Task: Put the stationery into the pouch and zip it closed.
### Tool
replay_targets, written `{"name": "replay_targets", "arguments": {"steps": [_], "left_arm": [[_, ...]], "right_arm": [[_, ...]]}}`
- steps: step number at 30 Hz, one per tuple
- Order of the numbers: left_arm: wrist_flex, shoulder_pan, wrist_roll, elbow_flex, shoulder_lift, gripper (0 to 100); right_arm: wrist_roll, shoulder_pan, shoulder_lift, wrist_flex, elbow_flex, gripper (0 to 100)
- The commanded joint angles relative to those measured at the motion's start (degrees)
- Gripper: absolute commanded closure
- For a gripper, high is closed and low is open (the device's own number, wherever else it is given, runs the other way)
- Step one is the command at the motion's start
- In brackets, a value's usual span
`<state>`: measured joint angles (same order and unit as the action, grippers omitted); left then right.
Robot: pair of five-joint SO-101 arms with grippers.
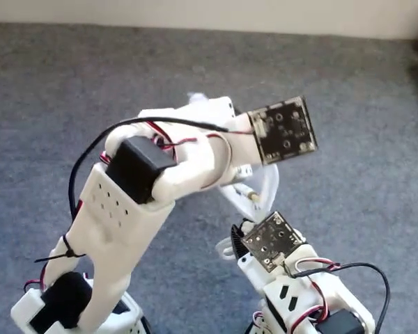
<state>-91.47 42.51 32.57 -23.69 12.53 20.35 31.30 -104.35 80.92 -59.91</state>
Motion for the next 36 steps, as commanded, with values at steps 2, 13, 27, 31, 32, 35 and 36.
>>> {"name": "replay_targets", "arguments": {"steps": [2,13,27,31,32,35,36], "left_arm": [[-3.43,8.13,0.35,1.80,-1.01,80],[-1.23,3.47,-0.97,-2.42,-0.48,79],[-6.95,-3.30,-13.45,-24.31,-0.48,70],[-8.18,-7.08,-18.73,-28.70,-0.40,70],[-8.88,-8.57,-19.78,-29.67,-0.40,70],[-9.41,-14.81,-21.71,-30.20,0.04,73],[-9.41,-17.36,-22.33,-29.58,0.92,74]], "right_arm": [[0.26,0.31,-0.75,-0.66,3.56,99.5],[0.26,0.31,-0.75,1.80,3.65,99.5],[0.18,0.31,-0.75,-1.89,3.56,99.5],[-4.75,0.31,-0.75,-6.81,3.38,99.5],[-5.45,0.31,-0.75,-8.13,3.38,99.5],[-6.24,0.31,-0.22,-12.70,3.21,99.5],[-6.42,0.31,-0.22,-14.55,3.21,99.5]]}}
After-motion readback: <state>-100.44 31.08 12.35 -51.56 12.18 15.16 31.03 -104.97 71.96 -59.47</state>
